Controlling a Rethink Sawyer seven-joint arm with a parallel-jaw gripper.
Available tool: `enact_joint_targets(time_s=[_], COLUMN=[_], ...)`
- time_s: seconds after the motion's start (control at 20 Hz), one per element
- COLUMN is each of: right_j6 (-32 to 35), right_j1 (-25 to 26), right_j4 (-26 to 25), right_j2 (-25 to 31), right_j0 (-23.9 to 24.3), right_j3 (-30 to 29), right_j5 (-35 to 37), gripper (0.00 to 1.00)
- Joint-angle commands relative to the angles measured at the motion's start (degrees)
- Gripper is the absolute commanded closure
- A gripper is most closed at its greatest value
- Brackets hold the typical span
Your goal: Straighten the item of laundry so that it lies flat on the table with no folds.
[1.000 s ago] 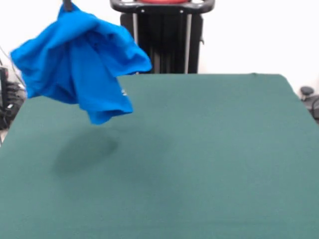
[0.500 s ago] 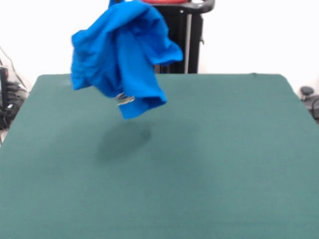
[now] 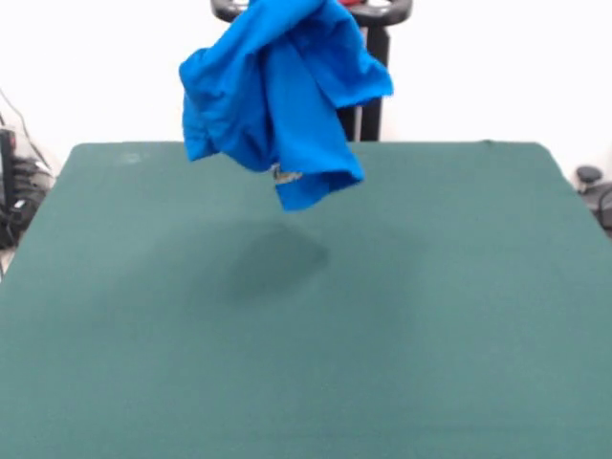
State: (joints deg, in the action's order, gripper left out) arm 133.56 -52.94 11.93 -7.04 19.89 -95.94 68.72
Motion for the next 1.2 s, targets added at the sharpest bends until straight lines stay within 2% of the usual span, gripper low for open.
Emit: enact_joint_targets(time_s=[0.05,0.1,0.3,0.4,0.65,1.0,1.2], right_j6=[8.16,7.5,9.93,11.09,11.7,10.52,8.81], right_j1=[4.51,4.72,5.25,5.89,7.11,10.23,12.24], right_j4=[1.72,1.48,-0.22,-4.91,-7.53,-10.98,-14.75], right_j2=[3.73,3.63,2.16,0.14,-0.82,-1.64,-2.49], right_j0=[-2.91,-2.84,-3.95,-5.71,-7.0,-6.44,-6.55], right_j3=[-4.04,-3.61,-0.88,3.48,8.79,16.39,17.49], right_j5=[2.7,2.52,-1.41,-6.16,-8.46,-11.18,-16.18], gripper=[1.0,0.0,0.0,0.0,0.0,0.0,0.0])
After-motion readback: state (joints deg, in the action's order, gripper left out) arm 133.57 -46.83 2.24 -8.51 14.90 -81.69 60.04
